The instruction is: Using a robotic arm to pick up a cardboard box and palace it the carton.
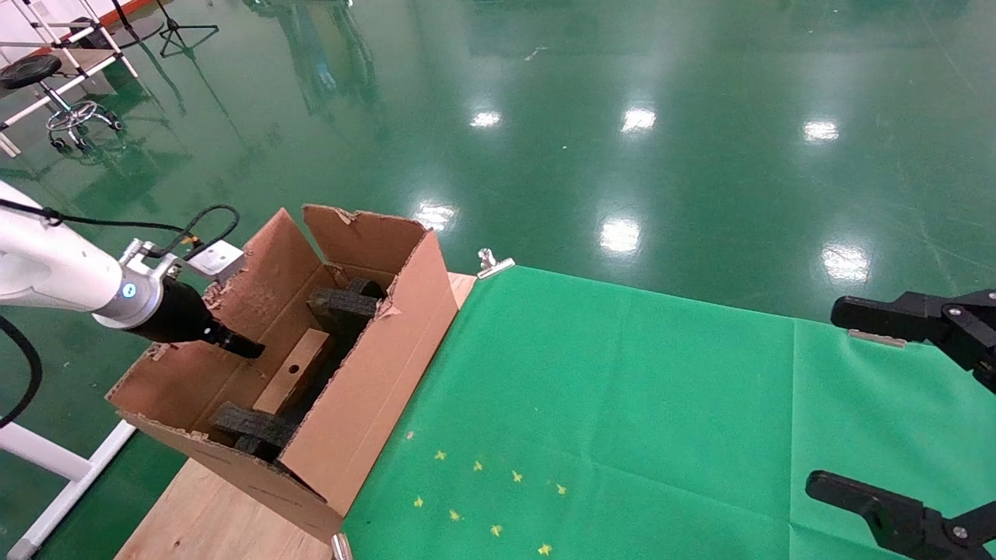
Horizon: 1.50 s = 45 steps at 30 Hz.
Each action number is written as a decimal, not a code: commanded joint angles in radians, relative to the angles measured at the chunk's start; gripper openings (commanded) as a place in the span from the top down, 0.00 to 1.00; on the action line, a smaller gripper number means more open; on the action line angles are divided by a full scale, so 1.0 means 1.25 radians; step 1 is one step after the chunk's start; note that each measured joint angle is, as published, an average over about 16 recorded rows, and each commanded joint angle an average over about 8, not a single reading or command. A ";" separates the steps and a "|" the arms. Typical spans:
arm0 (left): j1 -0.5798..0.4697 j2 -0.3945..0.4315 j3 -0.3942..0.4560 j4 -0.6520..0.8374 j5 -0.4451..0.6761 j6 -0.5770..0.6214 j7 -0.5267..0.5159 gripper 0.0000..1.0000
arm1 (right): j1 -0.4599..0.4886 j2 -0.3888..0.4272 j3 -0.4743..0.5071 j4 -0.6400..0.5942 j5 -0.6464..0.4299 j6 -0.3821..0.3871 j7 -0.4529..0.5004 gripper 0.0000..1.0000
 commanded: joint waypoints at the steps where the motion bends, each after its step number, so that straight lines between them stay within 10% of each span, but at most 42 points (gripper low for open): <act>1: -0.014 0.000 -0.001 -0.008 -0.001 0.009 0.007 0.00 | 0.000 0.000 0.000 0.000 0.000 0.000 0.000 0.00; 23: -0.128 -0.024 -0.020 -0.121 -0.028 0.097 0.037 0.00 | 0.000 0.000 0.000 0.000 0.000 0.000 0.000 0.00; 45: 0.118 -0.080 -0.199 -0.398 -0.317 0.189 0.118 0.00 | 0.000 0.000 0.000 0.000 0.000 0.000 0.000 0.00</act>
